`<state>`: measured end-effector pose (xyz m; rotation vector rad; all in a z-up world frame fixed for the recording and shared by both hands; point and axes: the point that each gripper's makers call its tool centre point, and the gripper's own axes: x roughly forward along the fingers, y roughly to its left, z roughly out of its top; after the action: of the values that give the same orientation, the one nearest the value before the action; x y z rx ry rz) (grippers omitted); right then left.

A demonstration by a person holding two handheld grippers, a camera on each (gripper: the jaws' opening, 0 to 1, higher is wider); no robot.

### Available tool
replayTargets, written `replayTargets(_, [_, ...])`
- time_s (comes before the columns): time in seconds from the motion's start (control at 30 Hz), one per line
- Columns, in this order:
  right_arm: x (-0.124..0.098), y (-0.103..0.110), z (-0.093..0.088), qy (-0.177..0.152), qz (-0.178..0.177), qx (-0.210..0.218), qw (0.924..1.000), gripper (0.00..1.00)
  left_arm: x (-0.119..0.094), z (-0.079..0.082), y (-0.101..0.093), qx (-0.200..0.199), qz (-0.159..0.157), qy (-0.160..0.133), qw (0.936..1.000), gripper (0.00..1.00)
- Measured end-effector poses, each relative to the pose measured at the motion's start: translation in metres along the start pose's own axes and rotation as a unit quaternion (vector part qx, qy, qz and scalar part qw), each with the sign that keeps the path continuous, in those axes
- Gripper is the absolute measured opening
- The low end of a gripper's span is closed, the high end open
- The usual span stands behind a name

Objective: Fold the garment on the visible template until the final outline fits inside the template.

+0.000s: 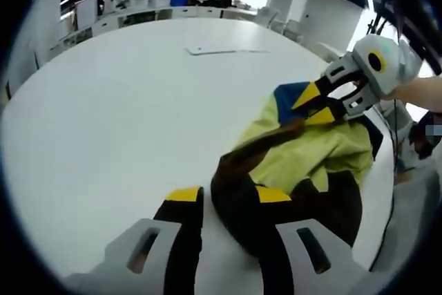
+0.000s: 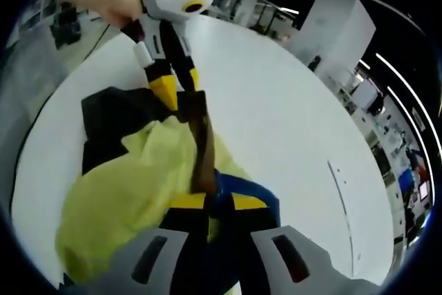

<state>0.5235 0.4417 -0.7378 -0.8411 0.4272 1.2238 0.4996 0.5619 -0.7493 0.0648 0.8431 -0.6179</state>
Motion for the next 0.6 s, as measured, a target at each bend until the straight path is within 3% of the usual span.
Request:
replayTargets(0.27, [0.001,-0.001,0.000,0.000,-0.001,0.001,1.0000,0.06,-0.002,0.006,0.003,0.013,0.009,-0.011,0.9998,0.05])
replayTargets(0.6, [-0.002,-0.004,0.000,0.001,-0.008,0.005,1.0000,0.04,-0.006,0.012,0.002,0.011,0.011,-0.019,0.9997,0.00])
